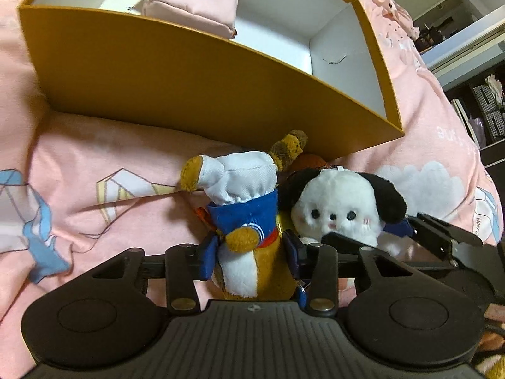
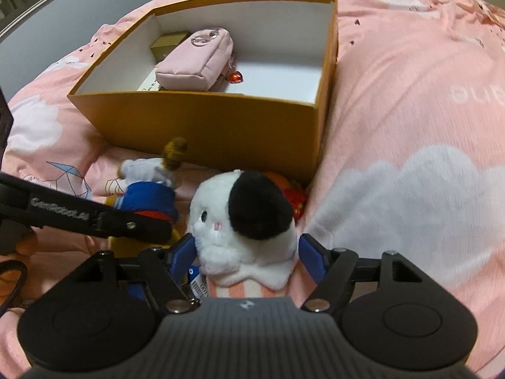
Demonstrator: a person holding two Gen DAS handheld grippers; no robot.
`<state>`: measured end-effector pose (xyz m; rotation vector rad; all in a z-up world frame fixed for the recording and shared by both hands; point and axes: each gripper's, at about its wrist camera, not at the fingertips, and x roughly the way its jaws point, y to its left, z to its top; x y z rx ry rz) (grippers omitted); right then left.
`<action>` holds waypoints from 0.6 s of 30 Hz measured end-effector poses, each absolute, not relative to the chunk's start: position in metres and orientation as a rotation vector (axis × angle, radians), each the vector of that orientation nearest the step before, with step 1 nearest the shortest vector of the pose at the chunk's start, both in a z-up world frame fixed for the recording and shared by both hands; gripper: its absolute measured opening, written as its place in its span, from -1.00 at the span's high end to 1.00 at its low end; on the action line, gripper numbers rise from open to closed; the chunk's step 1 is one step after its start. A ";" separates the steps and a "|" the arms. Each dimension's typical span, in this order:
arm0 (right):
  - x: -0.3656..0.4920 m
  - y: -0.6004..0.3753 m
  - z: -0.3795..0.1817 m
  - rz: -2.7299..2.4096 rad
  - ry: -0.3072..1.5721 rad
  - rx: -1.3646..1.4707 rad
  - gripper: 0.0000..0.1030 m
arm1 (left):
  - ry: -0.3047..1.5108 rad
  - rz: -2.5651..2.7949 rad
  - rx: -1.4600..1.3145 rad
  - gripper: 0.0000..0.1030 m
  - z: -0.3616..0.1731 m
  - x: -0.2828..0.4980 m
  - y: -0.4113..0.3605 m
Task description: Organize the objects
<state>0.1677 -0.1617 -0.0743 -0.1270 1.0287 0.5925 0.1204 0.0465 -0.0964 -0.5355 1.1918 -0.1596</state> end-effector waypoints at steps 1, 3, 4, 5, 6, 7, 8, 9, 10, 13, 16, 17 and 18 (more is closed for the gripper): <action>0.168 -0.161 -0.074 0.597 1.026 -0.130 -0.42 | 1.189 -0.157 -0.536 0.05 -0.096 0.118 0.048; 0.170 -0.158 -0.076 0.610 1.025 -0.133 -0.42 | 1.190 -0.155 -0.542 0.06 -0.096 0.117 0.051; 0.171 -0.156 -0.077 0.614 1.027 -0.133 -0.42 | 1.191 -0.153 -0.549 0.06 -0.097 0.116 0.052; 0.173 -0.155 -0.078 0.620 1.031 -0.131 -0.41 | 1.193 -0.150 -0.557 0.06 -0.098 0.115 0.052; 0.173 -0.154 -0.079 0.626 1.033 -0.127 -0.36 | 1.193 -0.149 -0.567 0.06 -0.100 0.115 0.054; 0.173 -0.153 -0.080 0.639 1.034 -0.121 -0.31 | 1.194 -0.148 -0.577 0.06 -0.101 0.113 0.056; 0.173 -0.153 -0.081 0.644 1.033 -0.117 -0.30 | 1.194 -0.148 -0.584 0.06 -0.102 0.113 0.057; 0.172 -0.152 -0.081 0.642 1.030 -0.122 -0.28 | 1.193 -0.149 -0.591 0.06 -0.102 0.112 0.058; 0.172 -0.151 -0.080 0.643 1.028 -0.125 -0.26 | 1.189 -0.152 -0.593 0.06 -0.102 0.111 0.059; 0.170 -0.153 -0.078 0.641 1.025 -0.126 -0.22 | 1.173 -0.167 -0.577 0.09 -0.096 0.107 0.060; 0.167 -0.156 -0.071 0.639 1.025 -0.105 -0.21 | 1.149 -0.176 -0.558 0.09 -0.087 0.101 0.061; 0.166 -0.157 -0.068 0.637 1.021 -0.102 -0.21 | 1.140 -0.180 -0.557 0.10 -0.084 0.100 0.061; 0.164 -0.159 -0.065 0.635 1.014 -0.100 -0.20 | 1.130 -0.186 -0.557 0.10 -0.082 0.097 0.062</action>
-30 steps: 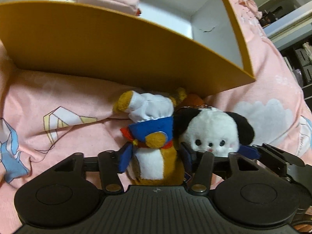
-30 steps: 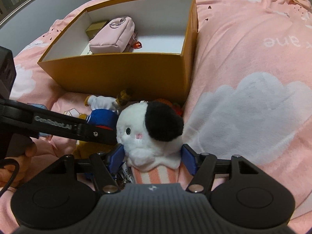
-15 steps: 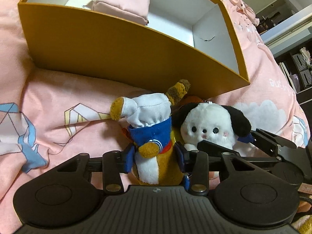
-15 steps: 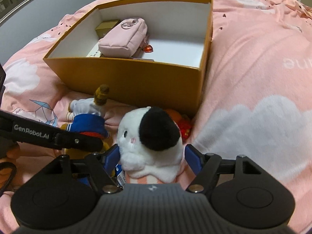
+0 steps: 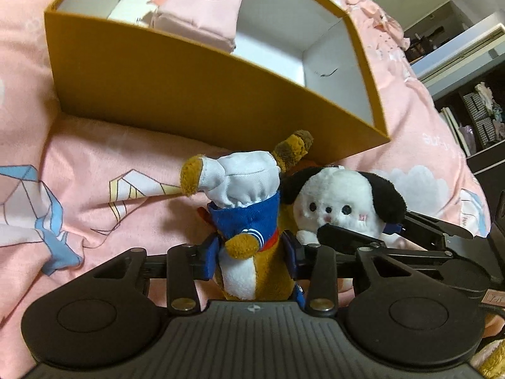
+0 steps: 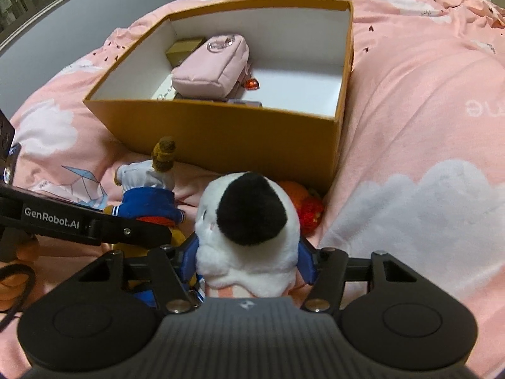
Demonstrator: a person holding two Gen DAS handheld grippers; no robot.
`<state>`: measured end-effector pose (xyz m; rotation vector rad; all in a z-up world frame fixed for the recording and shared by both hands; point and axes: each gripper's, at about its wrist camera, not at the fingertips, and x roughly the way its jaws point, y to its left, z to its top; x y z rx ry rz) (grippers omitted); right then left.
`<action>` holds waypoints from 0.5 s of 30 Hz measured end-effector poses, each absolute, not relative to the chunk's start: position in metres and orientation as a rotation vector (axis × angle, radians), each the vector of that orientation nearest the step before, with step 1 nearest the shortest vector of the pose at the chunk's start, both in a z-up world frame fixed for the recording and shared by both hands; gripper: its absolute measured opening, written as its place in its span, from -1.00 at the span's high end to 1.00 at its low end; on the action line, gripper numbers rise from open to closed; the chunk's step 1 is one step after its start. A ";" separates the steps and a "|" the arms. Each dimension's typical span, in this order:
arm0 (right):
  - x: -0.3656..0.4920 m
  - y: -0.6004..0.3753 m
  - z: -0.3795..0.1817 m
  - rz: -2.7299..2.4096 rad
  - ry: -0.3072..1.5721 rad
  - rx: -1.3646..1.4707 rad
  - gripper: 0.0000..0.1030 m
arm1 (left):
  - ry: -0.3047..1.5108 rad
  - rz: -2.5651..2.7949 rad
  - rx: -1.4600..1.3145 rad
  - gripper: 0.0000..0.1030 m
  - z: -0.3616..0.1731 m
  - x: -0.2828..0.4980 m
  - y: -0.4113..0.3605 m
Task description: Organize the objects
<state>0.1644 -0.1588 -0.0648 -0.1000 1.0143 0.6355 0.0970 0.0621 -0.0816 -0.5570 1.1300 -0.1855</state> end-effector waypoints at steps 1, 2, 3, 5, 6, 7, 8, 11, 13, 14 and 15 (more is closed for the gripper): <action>0.162 -0.161 -0.061 0.634 1.006 -0.096 -0.20 | 1.119 -0.193 -0.556 0.10 -0.078 0.094 0.063; 0.161 -0.162 -0.057 0.634 1.001 -0.090 -0.20 | 1.107 -0.200 -0.554 0.10 -0.076 0.096 0.062; 0.160 -0.164 -0.053 0.633 0.995 -0.082 -0.20 | 1.094 -0.208 -0.549 0.10 -0.072 0.093 0.063; 0.157 -0.167 -0.044 0.634 0.981 -0.066 -0.20 | 1.065 -0.231 -0.542 0.10 -0.064 0.089 0.065; 0.156 -0.168 -0.040 0.636 0.971 -0.061 -0.20 | 1.051 -0.242 -0.541 0.10 -0.062 0.086 0.064; 0.154 -0.169 -0.035 0.636 0.961 -0.059 -0.20 | 1.033 -0.255 -0.539 0.10 -0.058 0.083 0.064; 0.153 -0.170 -0.031 0.636 0.949 -0.059 -0.20 | 1.017 -0.266 -0.538 0.10 -0.054 0.082 0.065; 0.152 -0.172 -0.016 0.637 0.914 -0.051 -0.21 | 0.964 -0.291 -0.533 0.10 -0.040 0.088 0.055; 0.151 -0.173 -0.006 0.639 0.894 -0.038 -0.21 | 0.935 -0.297 -0.537 0.10 -0.029 0.089 0.052; 0.151 -0.174 0.000 0.643 0.883 -0.029 -0.21 | 0.921 -0.292 -0.540 0.10 -0.024 0.093 0.049; 0.152 -0.174 0.005 0.647 0.872 -0.015 -0.21 | 0.906 -0.284 -0.540 0.10 -0.019 0.094 0.049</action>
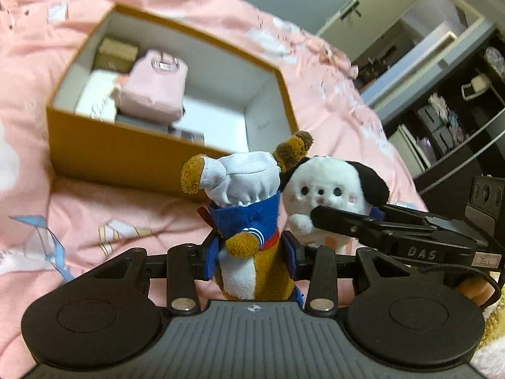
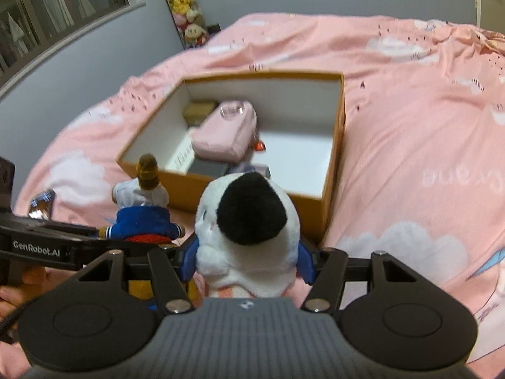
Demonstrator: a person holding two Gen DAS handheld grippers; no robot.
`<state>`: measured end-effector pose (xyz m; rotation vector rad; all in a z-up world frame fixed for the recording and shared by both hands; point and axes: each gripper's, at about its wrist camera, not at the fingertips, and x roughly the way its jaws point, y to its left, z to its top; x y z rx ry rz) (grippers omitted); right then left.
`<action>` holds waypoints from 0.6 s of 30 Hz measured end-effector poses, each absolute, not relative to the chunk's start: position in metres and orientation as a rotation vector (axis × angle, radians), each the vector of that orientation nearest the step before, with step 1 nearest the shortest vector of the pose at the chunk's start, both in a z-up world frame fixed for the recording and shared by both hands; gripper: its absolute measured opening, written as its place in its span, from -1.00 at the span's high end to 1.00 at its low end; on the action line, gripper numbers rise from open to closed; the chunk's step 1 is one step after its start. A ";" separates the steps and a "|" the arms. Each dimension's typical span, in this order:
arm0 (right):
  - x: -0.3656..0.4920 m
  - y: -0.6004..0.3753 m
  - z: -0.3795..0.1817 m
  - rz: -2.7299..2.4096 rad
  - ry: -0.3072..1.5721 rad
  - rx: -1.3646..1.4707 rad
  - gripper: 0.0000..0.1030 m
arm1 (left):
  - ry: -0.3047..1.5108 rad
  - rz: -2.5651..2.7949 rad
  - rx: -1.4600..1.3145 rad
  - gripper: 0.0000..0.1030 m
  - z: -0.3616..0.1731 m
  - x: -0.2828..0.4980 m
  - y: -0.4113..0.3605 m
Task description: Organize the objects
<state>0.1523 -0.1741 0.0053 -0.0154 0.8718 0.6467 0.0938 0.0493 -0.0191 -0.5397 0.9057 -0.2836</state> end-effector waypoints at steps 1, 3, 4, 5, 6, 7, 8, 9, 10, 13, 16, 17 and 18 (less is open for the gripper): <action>0.153 -0.174 0.011 0.651 0.859 -0.002 -0.21 | 0.889 -0.279 -0.534 0.10 -0.014 0.094 0.051; 0.156 -0.175 0.023 0.663 0.830 0.024 -0.21 | 0.858 -0.280 -0.530 0.10 -0.003 0.097 0.053; 0.158 -0.174 0.028 0.668 0.816 0.036 -0.21 | 0.844 -0.284 -0.534 0.10 0.003 0.100 0.056; 0.160 -0.174 0.033 0.671 0.806 0.046 -0.21 | 0.829 -0.288 -0.535 0.10 0.009 0.102 0.058; 0.163 -0.174 0.037 0.675 0.795 0.056 -0.21 | 0.817 -0.290 -0.533 0.10 0.013 0.104 0.061; 0.167 -0.173 0.041 0.678 0.786 0.067 -0.21 | 0.804 -0.288 -0.529 0.10 0.018 0.108 0.064; 0.170 -0.171 0.045 0.680 0.778 0.078 -0.21 | 0.793 -0.286 -0.522 0.10 0.024 0.112 0.066; 0.174 -0.170 0.048 0.683 0.773 0.088 -0.21 | 0.785 -0.285 -0.516 0.10 0.029 0.116 0.068; 0.178 -0.169 0.051 0.685 0.768 0.100 -0.21 | 0.782 -0.283 -0.513 0.10 0.034 0.122 0.071; 0.199 -0.166 0.057 0.677 0.773 0.146 -0.21 | 0.792 -0.287 -0.501 0.10 0.043 0.147 0.075; 0.225 -0.161 0.057 0.637 0.788 0.163 -0.21 | 0.818 -0.299 -0.460 0.10 0.044 0.179 0.074; 0.235 -0.160 0.057 0.623 0.796 0.170 -0.21 | 0.834 -0.307 -0.450 0.10 0.042 0.190 0.072; 0.246 -0.159 0.055 0.606 0.810 0.184 -0.21 | 0.856 -0.315 -0.438 0.10 0.039 0.203 0.071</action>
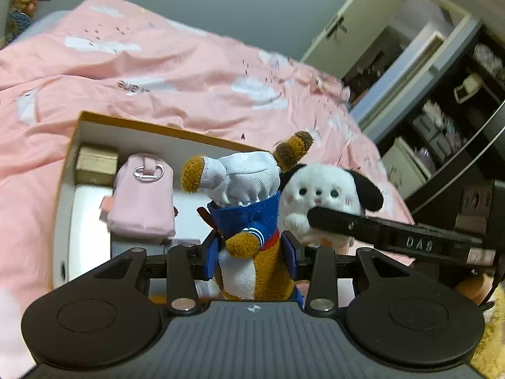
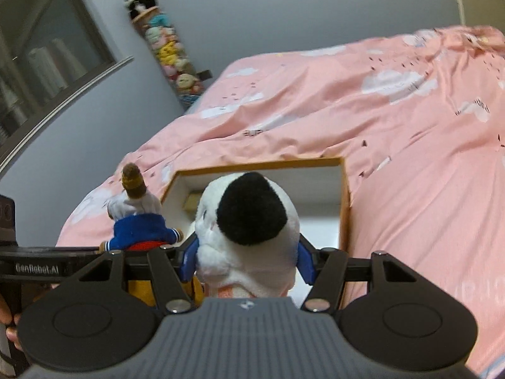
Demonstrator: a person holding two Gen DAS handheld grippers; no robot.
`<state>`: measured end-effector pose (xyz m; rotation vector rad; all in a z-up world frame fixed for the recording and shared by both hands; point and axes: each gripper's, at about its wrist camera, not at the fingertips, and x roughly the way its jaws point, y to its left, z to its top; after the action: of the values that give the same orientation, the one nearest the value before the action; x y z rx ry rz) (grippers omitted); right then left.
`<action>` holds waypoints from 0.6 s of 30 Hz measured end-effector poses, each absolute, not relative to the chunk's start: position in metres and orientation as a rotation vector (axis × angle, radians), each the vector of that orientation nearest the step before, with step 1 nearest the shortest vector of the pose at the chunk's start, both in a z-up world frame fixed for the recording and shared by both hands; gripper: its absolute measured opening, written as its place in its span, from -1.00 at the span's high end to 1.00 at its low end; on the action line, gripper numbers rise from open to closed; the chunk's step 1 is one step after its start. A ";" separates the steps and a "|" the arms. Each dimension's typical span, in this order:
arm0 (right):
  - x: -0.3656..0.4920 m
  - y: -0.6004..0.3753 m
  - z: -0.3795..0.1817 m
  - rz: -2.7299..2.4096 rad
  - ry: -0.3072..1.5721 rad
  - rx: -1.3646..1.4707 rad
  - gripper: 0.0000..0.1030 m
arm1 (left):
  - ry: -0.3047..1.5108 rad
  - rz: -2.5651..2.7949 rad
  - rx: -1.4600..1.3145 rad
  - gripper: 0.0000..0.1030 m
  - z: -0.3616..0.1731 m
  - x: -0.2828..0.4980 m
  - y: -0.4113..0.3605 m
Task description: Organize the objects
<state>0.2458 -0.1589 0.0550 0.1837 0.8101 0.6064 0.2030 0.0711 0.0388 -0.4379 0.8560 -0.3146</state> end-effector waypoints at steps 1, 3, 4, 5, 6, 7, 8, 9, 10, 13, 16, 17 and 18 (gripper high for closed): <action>0.256 -0.158 0.053 0.593 0.827 0.196 -0.21 | 0.879 -0.322 -0.424 0.10 0.035 0.215 0.069; 0.278 -0.153 0.048 0.570 0.864 0.213 -0.21 | 0.910 -0.319 -0.380 0.10 0.028 0.237 0.064; 0.287 -0.150 0.045 0.561 0.881 0.207 -0.21 | 0.926 -0.323 -0.346 0.10 0.024 0.249 0.061; 0.295 -0.146 0.042 0.547 0.897 0.201 -0.21 | 0.937 -0.316 -0.324 0.10 0.019 0.259 0.058; 0.303 -0.143 0.038 0.532 0.913 0.192 -0.21 | 0.950 -0.312 -0.299 0.10 0.014 0.269 0.056; 0.311 -0.139 0.033 0.520 0.928 0.184 -0.21 | 0.960 -0.313 -0.282 0.10 0.010 0.277 0.054; 0.318 -0.136 0.029 0.500 0.940 0.177 -0.21 | 0.969 -0.303 -0.275 0.10 0.005 0.285 0.054; 0.324 -0.133 0.025 0.482 0.953 0.166 -0.21 | 0.980 -0.299 -0.271 0.10 0.001 0.291 0.053; 0.330 -0.131 0.021 0.471 0.964 0.157 -0.21 | 0.993 -0.305 -0.264 0.10 -0.003 0.298 0.053; 0.343 -0.123 0.014 0.464 0.986 0.130 -0.21 | 1.015 -0.327 -0.232 0.10 -0.013 0.313 0.051; 0.353 -0.111 0.010 0.459 0.992 0.076 -0.21 | 1.045 -0.356 -0.206 0.10 -0.024 0.325 0.049; 0.355 -0.107 0.008 0.458 0.994 0.059 -0.21 | 1.045 -0.357 -0.196 0.10 -0.026 0.327 0.048; 0.357 -0.104 0.007 0.462 0.998 0.047 -0.21 | 1.046 -0.358 -0.175 0.10 -0.030 0.329 0.047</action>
<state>0.3565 -0.1039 0.0069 0.0469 0.9976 0.4616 0.3287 0.0469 -0.0295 -0.1747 1.0461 -0.3582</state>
